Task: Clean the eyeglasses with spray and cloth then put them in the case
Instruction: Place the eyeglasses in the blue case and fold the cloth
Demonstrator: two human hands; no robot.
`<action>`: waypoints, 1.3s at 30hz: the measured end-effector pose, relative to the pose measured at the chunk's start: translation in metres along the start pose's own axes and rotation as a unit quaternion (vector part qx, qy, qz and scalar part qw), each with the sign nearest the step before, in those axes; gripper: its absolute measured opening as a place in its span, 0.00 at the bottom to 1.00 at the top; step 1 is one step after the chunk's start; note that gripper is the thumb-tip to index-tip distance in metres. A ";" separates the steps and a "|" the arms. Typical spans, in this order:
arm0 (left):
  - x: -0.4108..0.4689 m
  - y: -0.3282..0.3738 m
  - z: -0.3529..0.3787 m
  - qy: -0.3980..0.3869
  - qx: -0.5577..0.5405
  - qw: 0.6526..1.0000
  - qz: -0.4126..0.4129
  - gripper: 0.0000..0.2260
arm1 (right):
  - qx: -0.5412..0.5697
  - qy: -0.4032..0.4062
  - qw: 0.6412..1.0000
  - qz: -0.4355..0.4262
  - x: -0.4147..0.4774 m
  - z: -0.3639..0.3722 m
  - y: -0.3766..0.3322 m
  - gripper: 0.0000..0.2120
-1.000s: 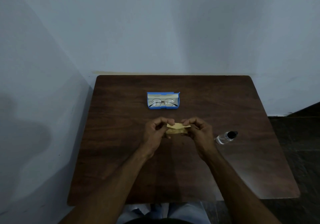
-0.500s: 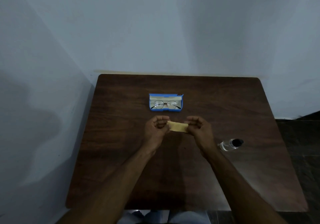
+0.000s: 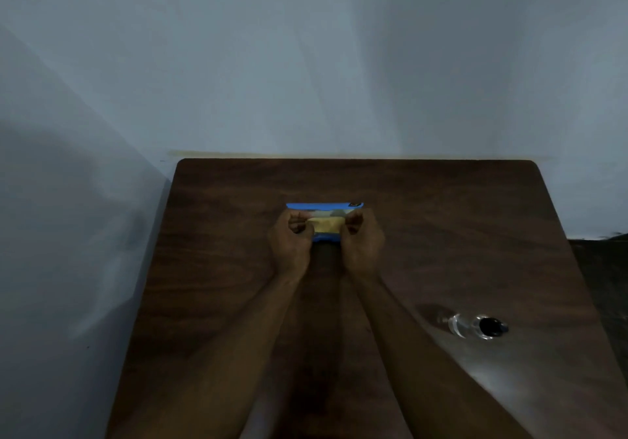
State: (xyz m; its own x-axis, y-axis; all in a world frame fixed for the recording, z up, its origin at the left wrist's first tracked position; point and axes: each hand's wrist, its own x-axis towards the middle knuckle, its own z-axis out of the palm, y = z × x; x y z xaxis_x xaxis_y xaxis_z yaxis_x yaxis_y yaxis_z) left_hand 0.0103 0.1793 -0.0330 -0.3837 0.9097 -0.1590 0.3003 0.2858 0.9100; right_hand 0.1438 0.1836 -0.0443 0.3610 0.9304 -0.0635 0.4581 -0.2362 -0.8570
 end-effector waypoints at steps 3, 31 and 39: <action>-0.001 -0.012 0.007 0.022 0.039 0.998 0.036 0.08 | -0.063 0.002 0.997 -0.054 -0.002 0.008 0.010 0.06; 0.002 -0.022 -0.010 -0.059 0.280 0.927 0.242 0.06 | -0.194 -0.044 0.953 -0.229 -0.022 0.000 0.021 0.05; 0.007 -0.011 -0.026 0.134 0.001 0.988 -0.077 0.02 | 0.020 0.176 0.984 0.037 -0.008 -0.035 0.004 0.04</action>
State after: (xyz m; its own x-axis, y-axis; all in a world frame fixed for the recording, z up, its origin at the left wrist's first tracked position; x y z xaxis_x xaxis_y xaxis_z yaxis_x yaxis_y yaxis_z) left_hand -0.0185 0.1741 -0.0343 -0.6425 0.7431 -0.1873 0.2217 0.4142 0.8828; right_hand 0.1709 0.1650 -0.0291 0.6538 0.7552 0.0479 0.3906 -0.2826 -0.8761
